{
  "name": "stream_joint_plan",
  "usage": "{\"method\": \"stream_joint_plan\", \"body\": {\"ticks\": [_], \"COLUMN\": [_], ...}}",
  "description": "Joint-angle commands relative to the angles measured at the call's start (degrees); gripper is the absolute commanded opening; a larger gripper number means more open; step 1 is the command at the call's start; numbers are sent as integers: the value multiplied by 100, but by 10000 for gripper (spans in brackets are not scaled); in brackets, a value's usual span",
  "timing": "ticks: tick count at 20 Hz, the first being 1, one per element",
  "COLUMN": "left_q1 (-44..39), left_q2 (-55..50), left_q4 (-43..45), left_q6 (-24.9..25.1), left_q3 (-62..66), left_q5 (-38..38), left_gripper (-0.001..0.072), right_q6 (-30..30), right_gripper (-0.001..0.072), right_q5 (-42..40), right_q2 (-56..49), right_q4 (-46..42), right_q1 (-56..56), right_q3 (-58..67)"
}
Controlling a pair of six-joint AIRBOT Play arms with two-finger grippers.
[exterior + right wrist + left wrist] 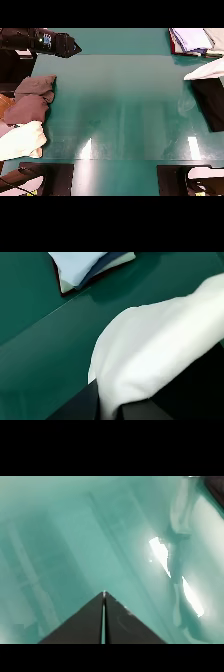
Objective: Fold the shirts.
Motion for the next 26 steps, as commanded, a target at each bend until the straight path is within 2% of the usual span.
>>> {"method": "stream_joint_plan", "body": {"ticks": [1, 7, 13, 14, 16, 17, 21, 23, 26], "left_q1": [-2, -2, -2, -2, -2, -2, -2, -2, -2], "left_q2": [-4, -4, -4, -4, -4, -4, -4, -4, -2], "left_q4": [28, 94, 94, 94, 94, 94, 85, 96, 177], "left_q6": [-2, 9, 151, 151, 157, 166, 212, 238, 299], "left_q3": [2, 2, 2, 0, 2, 2, 2, 2, 2], "left_q5": [-85, -120, -136, -136, -140, -140, -136, -98, -98], "left_gripper": [27, 26, 27, 27, 27, 27, 27, 27, 27], "right_q6": [131, 129, 144, 144, 144, 144, -114, -118, -118], "right_gripper": [19, 19, 23, 116, 632, 691, 643, 643, 642], "right_q5": [234, 498, 887, 905, 933, 966, 824, 675, 649], "right_q2": [254, 1333, 2271, 2387, 2592, 2675, 3034, 3154, 3093], "right_q4": [-31, -87, -1537, -1742, -2166, -2100, -649, -251, -155], "right_q1": [-96, -610, -1095, -1207, -1502, -1690, -1803, -1294, -17], "right_q3": [31, -1519, -3344, -3609, -4068, -4214, -4194, -4044, -3729]}}
